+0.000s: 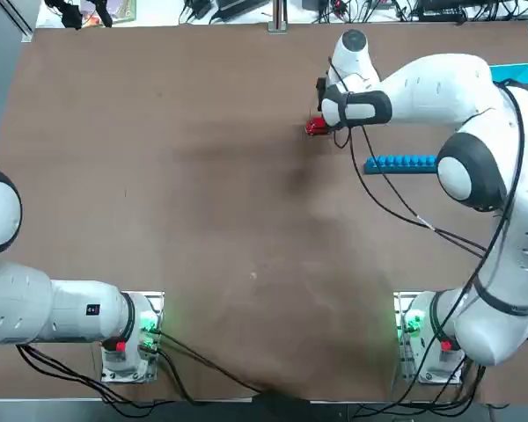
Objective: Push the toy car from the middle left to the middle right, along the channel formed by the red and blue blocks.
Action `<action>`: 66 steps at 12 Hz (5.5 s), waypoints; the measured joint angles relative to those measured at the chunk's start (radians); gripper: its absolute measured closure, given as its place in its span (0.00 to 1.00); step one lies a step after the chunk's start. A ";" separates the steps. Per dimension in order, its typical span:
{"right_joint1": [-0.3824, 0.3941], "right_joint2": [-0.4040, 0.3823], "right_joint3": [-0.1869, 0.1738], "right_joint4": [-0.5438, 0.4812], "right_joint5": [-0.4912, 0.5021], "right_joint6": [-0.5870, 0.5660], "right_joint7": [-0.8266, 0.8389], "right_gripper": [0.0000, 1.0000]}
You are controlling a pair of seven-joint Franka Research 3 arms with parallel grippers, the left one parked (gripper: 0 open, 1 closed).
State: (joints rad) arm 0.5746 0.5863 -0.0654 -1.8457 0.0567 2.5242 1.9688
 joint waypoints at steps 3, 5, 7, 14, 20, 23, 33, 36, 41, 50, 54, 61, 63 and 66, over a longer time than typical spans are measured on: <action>0.019 0.018 0.000 0.029 0.006 -0.004 0.021 0.55; 0.023 0.024 0.000 0.039 0.026 -0.005 0.021 0.55; 0.029 0.033 0.000 0.051 0.039 -0.005 0.021 0.54; 0.034 0.072 -0.001 0.139 0.040 -0.072 0.022 0.00; 0.030 -0.004 -0.010 0.263 0.039 -0.320 0.005 0.00; 0.022 -0.058 -0.015 0.273 0.039 -0.374 -0.102 0.00; -0.096 -0.257 -0.022 0.279 0.038 -0.618 -0.844 0.00; -0.154 -0.288 -0.025 0.279 0.036 -0.649 -1.065 0.00; -0.273 -0.364 -0.029 0.279 0.022 -0.727 -1.457 0.00; -0.441 -0.499 -0.030 0.278 0.012 -0.836 -1.916 0.00; -0.460 -0.546 -0.026 0.267 -0.013 -0.863 -1.931 0.00; -0.467 -0.662 -0.025 0.174 -0.089 -0.952 -2.001 0.00; -0.469 -0.664 -0.025 0.175 -0.089 -0.955 -2.004 0.00; -0.469 -0.659 -0.014 0.187 -0.087 -0.967 -2.004 0.00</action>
State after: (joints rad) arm 0.1058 -0.0724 -0.0796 -1.6582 -0.0301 1.5577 -0.0350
